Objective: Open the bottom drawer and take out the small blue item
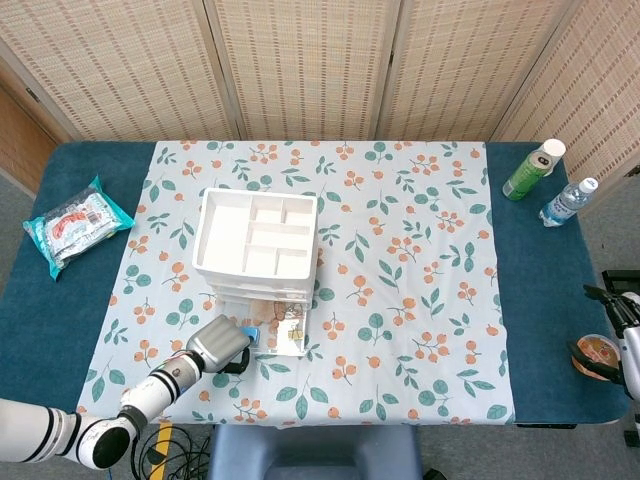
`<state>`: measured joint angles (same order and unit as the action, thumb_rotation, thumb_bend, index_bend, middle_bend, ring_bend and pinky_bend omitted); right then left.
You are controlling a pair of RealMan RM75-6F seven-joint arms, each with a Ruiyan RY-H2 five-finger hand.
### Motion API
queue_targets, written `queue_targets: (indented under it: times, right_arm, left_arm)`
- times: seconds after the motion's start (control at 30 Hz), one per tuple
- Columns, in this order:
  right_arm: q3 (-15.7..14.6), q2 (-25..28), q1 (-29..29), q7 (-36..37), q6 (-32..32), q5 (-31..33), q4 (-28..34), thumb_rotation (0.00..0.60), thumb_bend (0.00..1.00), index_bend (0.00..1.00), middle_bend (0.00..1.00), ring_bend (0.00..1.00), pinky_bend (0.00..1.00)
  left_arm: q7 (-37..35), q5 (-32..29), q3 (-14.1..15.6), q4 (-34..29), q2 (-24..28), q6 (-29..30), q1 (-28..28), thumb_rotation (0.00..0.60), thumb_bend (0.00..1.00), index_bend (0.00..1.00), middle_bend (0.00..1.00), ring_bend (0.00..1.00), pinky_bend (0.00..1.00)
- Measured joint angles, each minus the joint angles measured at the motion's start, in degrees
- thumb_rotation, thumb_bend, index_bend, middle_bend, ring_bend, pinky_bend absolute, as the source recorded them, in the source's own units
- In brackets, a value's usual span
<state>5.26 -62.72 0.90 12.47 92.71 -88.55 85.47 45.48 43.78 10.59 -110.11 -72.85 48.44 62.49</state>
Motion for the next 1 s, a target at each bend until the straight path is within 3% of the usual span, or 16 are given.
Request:
queue_targets:
  times: [1.0]
  right_arm:
    - [0.1,-0.2,0.1,0.0,-0.3,0.3,-0.3,0.600,0.21,0.18,0.29,0.31,0.36]
  left_arm:
    - [0.7,-0.2,1.0,-0.6,0.3,1.9,-0.1,0.019,0.71,0.26,0.98,1.00,1.00]
